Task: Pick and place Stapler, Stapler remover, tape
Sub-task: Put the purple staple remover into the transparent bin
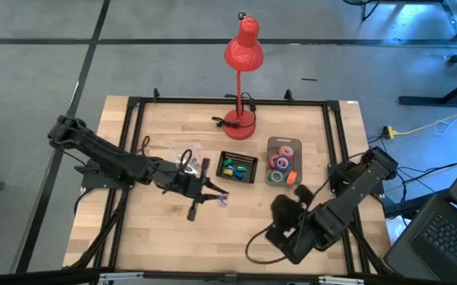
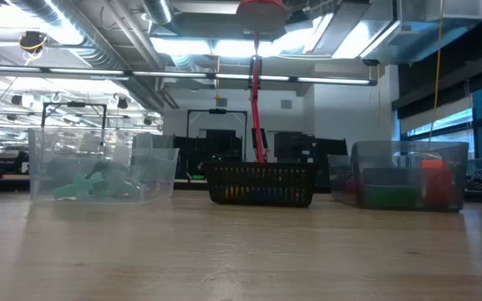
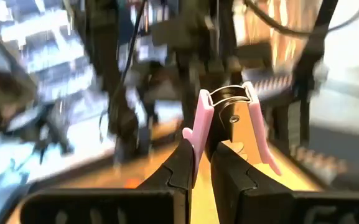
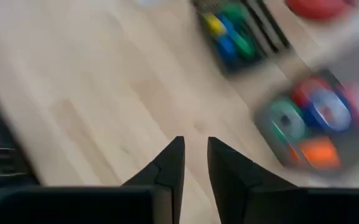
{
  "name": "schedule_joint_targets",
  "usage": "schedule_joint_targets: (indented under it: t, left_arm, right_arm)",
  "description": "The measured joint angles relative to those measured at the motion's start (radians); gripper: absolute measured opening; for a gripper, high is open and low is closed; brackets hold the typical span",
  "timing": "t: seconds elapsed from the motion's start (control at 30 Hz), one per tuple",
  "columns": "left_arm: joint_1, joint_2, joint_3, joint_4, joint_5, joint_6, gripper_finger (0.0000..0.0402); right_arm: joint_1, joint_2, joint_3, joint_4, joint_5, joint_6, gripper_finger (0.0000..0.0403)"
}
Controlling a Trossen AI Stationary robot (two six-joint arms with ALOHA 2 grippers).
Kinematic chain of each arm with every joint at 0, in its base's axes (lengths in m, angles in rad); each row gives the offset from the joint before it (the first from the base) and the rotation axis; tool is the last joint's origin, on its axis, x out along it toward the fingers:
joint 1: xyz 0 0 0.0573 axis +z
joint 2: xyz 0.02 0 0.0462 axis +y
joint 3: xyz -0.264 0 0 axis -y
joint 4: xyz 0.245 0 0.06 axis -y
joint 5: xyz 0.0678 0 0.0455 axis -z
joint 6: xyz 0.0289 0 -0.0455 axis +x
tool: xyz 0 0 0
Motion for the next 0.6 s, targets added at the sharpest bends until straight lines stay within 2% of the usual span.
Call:
schedule_joint_targets:
  t: [0.13, 0.2, 0.27, 0.4, 0.5, 0.6]
  left_arm:
    - [0.007, -0.089, 0.0, -0.361, -0.185, -0.068, 0.0027]
    - [0.034, -0.125, 0.0, -0.559, -0.293, -0.131, 0.0027]
    - [0.087, -0.149, 0.0, -0.717, -0.334, -0.213, 0.0027]
    - [0.257, -0.15, 0.0, -0.938, -0.238, -0.342, 0.0027]
    - [0.377, -0.109, 0.0, -1.049, -0.16, -0.369, 0.0027]
    - [0.44, -0.058, 0.0, -1.136, -0.1, -0.37, 0.0027]
  right_arm:
    - [0.037, 0.0, -0.008, -0.152, -0.076, 0.194, 0.0069]
    - [0.049, -0.001, -0.008, -0.14, -0.105, 0.21, 0.0065]
    - [0.057, -0.001, -0.008, -0.136, -0.119, 0.219, 0.0061]
    - [0.054, -0.003, -0.008, -0.137, -0.15, 0.225, 0.0056]
    - [0.045, -0.003, -0.008, -0.145, -0.151, 0.216, 0.0055]
    - [0.038, -0.003, -0.008, -0.144, -0.163, 0.203, 0.0054]
